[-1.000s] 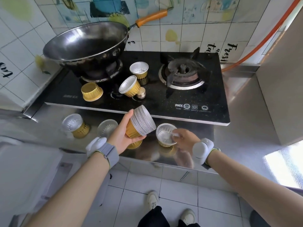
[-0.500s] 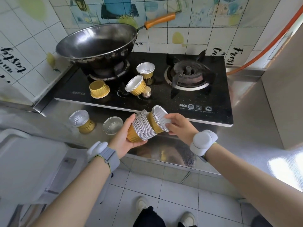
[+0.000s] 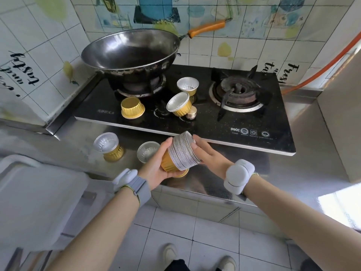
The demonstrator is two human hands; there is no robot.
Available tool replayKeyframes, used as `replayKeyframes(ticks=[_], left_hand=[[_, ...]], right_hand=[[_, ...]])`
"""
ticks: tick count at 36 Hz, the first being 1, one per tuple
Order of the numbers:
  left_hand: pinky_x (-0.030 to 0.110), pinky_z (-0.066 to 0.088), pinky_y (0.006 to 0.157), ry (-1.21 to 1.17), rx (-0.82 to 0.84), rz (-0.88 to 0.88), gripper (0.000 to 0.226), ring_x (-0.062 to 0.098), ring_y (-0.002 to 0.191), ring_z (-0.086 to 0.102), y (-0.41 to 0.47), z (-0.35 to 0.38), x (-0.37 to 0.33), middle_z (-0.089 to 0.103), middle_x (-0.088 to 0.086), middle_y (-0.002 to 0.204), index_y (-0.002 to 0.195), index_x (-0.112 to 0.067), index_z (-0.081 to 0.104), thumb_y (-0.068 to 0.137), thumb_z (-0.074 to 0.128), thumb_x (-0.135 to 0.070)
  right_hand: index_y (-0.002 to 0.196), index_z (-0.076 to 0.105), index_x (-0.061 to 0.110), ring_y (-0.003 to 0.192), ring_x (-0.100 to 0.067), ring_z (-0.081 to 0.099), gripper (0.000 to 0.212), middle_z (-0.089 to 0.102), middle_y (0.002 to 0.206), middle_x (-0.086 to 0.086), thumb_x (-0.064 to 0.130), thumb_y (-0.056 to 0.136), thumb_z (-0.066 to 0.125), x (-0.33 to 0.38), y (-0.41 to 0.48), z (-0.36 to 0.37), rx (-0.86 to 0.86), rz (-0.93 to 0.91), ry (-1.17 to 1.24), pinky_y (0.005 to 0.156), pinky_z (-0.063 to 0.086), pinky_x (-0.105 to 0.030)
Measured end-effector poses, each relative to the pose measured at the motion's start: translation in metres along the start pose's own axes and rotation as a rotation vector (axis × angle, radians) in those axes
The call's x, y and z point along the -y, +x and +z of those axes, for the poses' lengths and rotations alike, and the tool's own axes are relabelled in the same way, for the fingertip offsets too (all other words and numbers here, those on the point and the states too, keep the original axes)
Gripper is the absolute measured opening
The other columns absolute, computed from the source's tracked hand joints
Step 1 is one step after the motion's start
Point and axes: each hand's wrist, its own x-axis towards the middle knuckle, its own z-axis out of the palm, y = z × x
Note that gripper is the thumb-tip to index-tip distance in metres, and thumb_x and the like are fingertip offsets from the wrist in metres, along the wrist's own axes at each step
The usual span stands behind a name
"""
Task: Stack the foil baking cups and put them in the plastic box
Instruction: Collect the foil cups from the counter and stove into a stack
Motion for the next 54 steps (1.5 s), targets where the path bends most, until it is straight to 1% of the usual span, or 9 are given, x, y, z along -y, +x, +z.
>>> replayKeyframes(ticks=[5, 14, 19, 27, 31, 35, 38, 44, 54], left_hand=[[0.048, 0.052, 0.092, 0.037, 0.027, 0.003, 0.067, 0.032, 0.118, 0.056, 0.001, -0.012, -0.005, 0.056, 0.014, 0.13, 0.128, -0.025, 0.054, 0.071, 0.061, -0.058], [0.045, 0.052, 0.09, 0.06, 0.07, 0.061, 0.04, 0.028, 0.115, 0.055, 0.0, -0.018, -0.015, 0.055, 0.01, 0.125, 0.123, -0.03, 0.054, 0.089, 0.046, -0.049], [0.044, 0.053, 0.089, 0.055, 0.088, 0.044, 0.057, 0.028, 0.117, 0.054, 0.005, -0.027, -0.022, 0.054, 0.011, 0.128, 0.13, -0.025, 0.05, 0.08, 0.053, -0.052], [0.048, 0.05, 0.094, -0.007, 0.071, 0.059, 0.047, 0.031, 0.116, 0.056, 0.014, -0.041, -0.038, 0.056, 0.014, 0.126, 0.127, -0.021, 0.052, 0.088, 0.049, -0.048], [0.043, 0.054, 0.085, -0.035, 0.049, 0.071, 0.038, 0.029, 0.111, 0.057, 0.017, -0.05, -0.046, 0.058, 0.012, 0.122, 0.116, -0.024, 0.055, 0.088, 0.049, -0.049], [0.043, 0.054, 0.084, -0.052, 0.02, 0.073, 0.046, 0.031, 0.115, 0.055, 0.02, -0.06, -0.046, 0.053, 0.014, 0.126, 0.125, -0.021, 0.049, 0.088, 0.051, -0.048], [0.045, 0.054, 0.086, -0.086, -0.002, 0.05, 0.055, 0.033, 0.118, 0.052, 0.024, -0.071, -0.045, 0.051, 0.015, 0.128, 0.131, -0.021, 0.045, 0.084, 0.055, -0.049], [0.041, 0.056, 0.082, -0.054, 0.01, 0.071, 0.015, 0.028, 0.106, 0.057, 0.022, -0.077, -0.043, 0.055, 0.008, 0.113, 0.104, -0.027, 0.053, 0.095, 0.047, -0.036], [0.04, 0.057, 0.081, -0.026, 0.034, 0.09, 0.011, 0.025, 0.106, 0.056, 0.021, -0.083, -0.043, 0.054, 0.003, 0.112, 0.102, -0.032, 0.054, 0.096, 0.045, -0.032]], right_hand=[[0.146, 0.004, 0.039, 0.146, -0.018, 0.011, 0.09, 0.008, 0.158, 0.01, 0.074, 0.068, 0.034, 0.006, 0.009, 0.014, 0.045, 0.022, 0.064, 0.12, 0.012, -0.045], [0.145, -0.002, 0.041, 0.145, -0.023, 0.015, 0.071, 0.004, 0.157, 0.008, 0.061, 0.086, 0.033, 0.013, 0.021, 0.028, 0.04, 0.06, -0.002, 0.119, 0.02, -0.045], [0.145, -0.003, 0.042, 0.146, -0.023, 0.012, 0.069, 0.003, 0.158, 0.008, 0.062, 0.086, 0.028, 0.017, 0.024, 0.024, 0.039, 0.073, -0.023, 0.119, 0.016, -0.046], [0.146, 0.007, 0.039, 0.141, -0.025, 0.028, 0.058, 0.019, 0.157, 0.004, 0.056, 0.092, 0.018, 0.029, 0.034, 0.021, -0.083, 0.103, -0.044, 0.095, 0.021, -0.023], [0.146, 0.013, 0.033, 0.141, -0.025, 0.027, 0.058, 0.023, 0.155, 0.001, 0.055, 0.093, 0.018, 0.029, 0.04, 0.022, -0.138, 0.113, -0.108, 0.102, 0.024, -0.027], [0.145, 0.02, 0.028, 0.14, -0.024, 0.029, 0.058, 0.028, 0.153, -0.001, 0.055, 0.093, 0.024, 0.02, 0.044, 0.026, -0.172, 0.133, -0.118, 0.116, 0.023, -0.036], [0.144, 0.022, 0.021, 0.135, -0.021, 0.036, 0.059, 0.031, 0.15, -0.001, 0.048, 0.094, 0.035, 0.01, 0.049, 0.034, -0.189, 0.138, -0.208, 0.103, 0.029, -0.025], [0.147, 0.015, 0.016, 0.138, -0.028, 0.032, 0.079, 0.026, 0.152, -0.006, 0.041, 0.085, 0.058, -0.015, 0.064, 0.047, -0.142, 0.209, -0.528, 0.111, 0.035, -0.042], [0.148, 0.005, 0.019, 0.139, -0.031, 0.027, 0.107, 0.029, 0.149, -0.007, 0.046, 0.07, 0.073, -0.039, 0.085, 0.059, -0.176, 0.319, -0.731, 0.109, 0.034, -0.049]])
